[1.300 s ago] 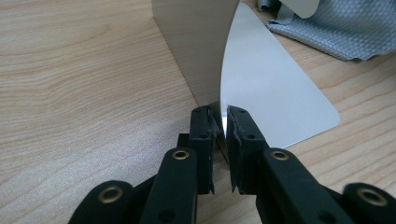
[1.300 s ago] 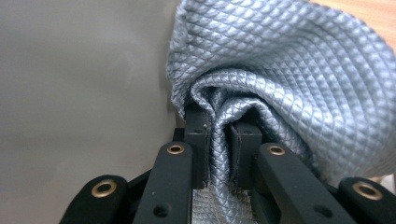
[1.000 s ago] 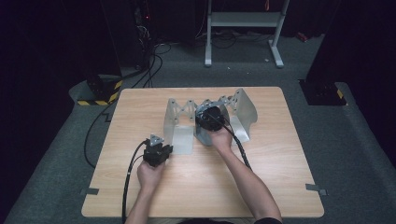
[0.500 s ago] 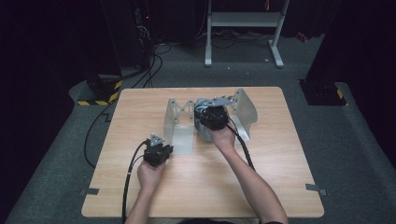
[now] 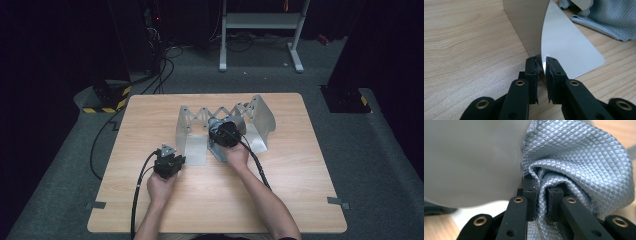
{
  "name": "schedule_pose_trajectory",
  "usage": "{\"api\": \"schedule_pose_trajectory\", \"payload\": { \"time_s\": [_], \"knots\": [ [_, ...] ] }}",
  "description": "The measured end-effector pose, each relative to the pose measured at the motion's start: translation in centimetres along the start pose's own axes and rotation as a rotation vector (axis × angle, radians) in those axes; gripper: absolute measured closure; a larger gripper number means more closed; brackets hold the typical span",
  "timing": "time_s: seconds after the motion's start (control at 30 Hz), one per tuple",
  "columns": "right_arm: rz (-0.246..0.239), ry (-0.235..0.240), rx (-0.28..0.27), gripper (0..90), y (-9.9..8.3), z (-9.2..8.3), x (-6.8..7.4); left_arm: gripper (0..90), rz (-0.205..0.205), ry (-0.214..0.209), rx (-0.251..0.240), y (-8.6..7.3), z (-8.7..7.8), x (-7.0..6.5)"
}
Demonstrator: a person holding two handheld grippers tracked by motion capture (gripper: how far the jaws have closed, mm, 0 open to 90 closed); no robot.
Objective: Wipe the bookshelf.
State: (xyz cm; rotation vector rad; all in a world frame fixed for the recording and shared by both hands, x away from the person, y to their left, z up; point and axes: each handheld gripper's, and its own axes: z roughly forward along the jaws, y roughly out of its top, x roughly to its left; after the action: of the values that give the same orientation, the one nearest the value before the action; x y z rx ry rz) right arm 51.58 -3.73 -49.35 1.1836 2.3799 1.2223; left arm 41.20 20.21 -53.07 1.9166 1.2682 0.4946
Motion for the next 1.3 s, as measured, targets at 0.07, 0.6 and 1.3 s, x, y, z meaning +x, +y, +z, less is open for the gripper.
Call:
{"api": "schedule_pose_trajectory", "payload": {
  "time_s": [0.07, 0.6, 1.3],
  "knots": [
    [0.011, 0.004, 0.009, 81.5, -0.3, 0.3, -0.1, 80.0, 0.001, 0.0, -0.001, 0.0, 0.0, 0.0],
    [-0.04, 0.063, -0.149, 81.7, 2.7, -5.6, 1.8, 79.9, 0.0, -0.001, 0.0, 0.0, 0.0, 0.0],
    [-0.004, 0.057, -0.056, 81.6, -0.4, -2.6, 1.4, 80.0, 0.001, -0.001, 0.0, 0.0, 0.0, 0.0]
  ]
}}
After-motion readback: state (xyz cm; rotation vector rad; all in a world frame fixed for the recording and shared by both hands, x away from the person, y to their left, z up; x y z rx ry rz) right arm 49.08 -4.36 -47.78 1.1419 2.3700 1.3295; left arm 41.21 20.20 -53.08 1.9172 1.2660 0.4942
